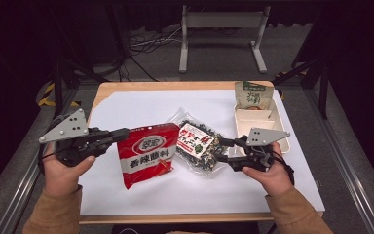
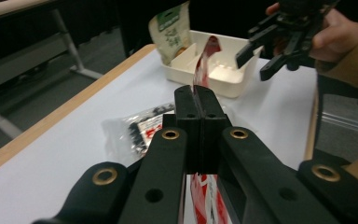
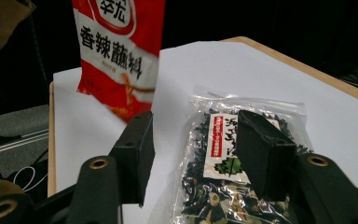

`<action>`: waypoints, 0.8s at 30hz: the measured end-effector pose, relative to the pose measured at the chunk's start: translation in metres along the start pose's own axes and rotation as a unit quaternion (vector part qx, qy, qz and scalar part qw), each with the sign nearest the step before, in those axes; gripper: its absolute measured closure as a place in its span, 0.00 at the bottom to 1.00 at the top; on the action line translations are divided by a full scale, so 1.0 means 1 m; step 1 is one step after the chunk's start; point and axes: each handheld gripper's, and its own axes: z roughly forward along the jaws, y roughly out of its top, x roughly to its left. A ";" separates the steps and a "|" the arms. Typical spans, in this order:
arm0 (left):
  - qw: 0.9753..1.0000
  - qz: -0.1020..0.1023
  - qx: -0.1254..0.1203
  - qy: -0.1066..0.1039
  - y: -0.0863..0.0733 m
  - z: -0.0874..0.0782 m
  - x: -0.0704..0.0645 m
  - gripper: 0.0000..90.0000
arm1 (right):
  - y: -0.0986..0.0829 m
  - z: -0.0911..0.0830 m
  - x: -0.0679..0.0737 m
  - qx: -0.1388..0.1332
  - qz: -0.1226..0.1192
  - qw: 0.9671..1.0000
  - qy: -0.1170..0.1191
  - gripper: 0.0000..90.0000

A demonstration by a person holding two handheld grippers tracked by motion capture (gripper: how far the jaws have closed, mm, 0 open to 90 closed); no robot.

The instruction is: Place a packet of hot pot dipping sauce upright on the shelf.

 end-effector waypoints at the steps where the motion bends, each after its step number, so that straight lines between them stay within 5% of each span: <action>1: 1.000 0.004 0.000 -0.004 0.002 0.002 -0.002 1.00 | 0.001 0.002 0.001 0.001 -0.002 1.000 0.004 0.48; 7: 0.999 0.020 -0.002 -0.025 0.010 0.015 -0.013 1.00 | 0.001 0.014 0.008 0.016 -0.012 0.999 0.030 0.44; 24: 0.998 0.036 -0.015 -0.052 0.017 0.047 -0.024 1.00 | -0.005 0.051 0.009 0.035 -0.018 0.999 0.037 0.44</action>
